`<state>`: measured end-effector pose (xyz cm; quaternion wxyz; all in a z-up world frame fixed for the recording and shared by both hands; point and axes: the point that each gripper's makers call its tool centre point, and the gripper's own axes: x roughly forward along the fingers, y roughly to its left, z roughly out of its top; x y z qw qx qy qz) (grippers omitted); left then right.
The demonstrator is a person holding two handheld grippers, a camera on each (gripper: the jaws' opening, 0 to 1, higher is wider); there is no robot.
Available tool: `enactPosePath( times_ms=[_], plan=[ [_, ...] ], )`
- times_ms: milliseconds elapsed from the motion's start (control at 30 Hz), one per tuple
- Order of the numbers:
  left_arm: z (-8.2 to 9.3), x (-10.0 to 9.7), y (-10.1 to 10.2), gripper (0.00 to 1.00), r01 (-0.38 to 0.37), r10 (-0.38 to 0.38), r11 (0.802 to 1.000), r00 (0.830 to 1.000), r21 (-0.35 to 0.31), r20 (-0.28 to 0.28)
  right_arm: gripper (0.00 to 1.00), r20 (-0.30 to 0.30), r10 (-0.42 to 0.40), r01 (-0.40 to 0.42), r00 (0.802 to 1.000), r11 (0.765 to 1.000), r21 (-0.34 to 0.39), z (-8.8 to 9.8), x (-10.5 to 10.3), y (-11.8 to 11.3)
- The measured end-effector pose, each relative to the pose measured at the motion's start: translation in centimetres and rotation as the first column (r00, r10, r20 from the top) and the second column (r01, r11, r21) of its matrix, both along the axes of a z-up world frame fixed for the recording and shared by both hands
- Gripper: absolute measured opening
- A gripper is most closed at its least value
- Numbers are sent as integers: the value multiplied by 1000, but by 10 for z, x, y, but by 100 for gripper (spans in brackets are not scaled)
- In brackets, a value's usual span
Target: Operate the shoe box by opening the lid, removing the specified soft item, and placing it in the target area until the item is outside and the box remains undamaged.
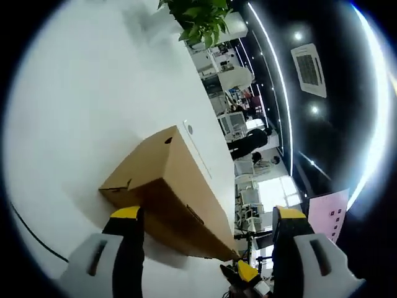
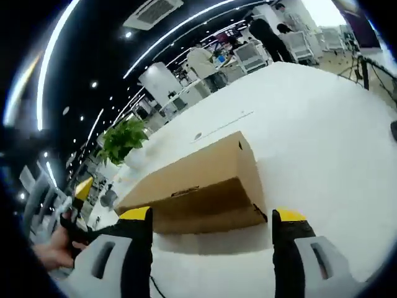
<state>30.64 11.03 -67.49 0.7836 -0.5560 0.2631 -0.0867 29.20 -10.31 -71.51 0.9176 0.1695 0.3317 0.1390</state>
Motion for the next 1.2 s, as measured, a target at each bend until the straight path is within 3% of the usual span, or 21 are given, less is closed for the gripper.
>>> enactPosePath(
  times_ms=[133,233,367,500,700,767,867,1133,1200],
  plan=[
    [7,2,0,85,7,-7,1000,1000,-2,17,81,51,101,-90,994,979,-185,-5,-4,-1],
    [14,3,-3,81,45,-47,998,998,41,49,80,59,115,-94,992,954,-286,-11,-2,-9],
    [22,7,-3,78,62,-67,996,995,69,78,74,70,69,-48,995,963,-264,-13,8,-15],
    [23,8,-4,78,71,-77,995,994,77,82,70,116,67,-29,991,954,-300,-6,22,-20],
    [23,6,-9,79,104,-116,987,989,125,93,68,131,81,-33,988,941,-337,-3,38,-23],
    [22,4,-12,80,147,-166,973,981,177,98,66,134,86,-35,987,938,-345,-1,43,-23],
    [23,1,-17,81,220,-259,935,959,278,113,67,149,78,-24,986,943,-332,4,50,-23],
    [22,-1,-24,81,291,-364,869,924,400,120,64,163,93,-35,982,944,-327,11,56,-16],
    [21,-3,-27,81,316,-403,840,908,441,117,63,167,95,-36,981,945,-324,12,57,-14]
  ],
)
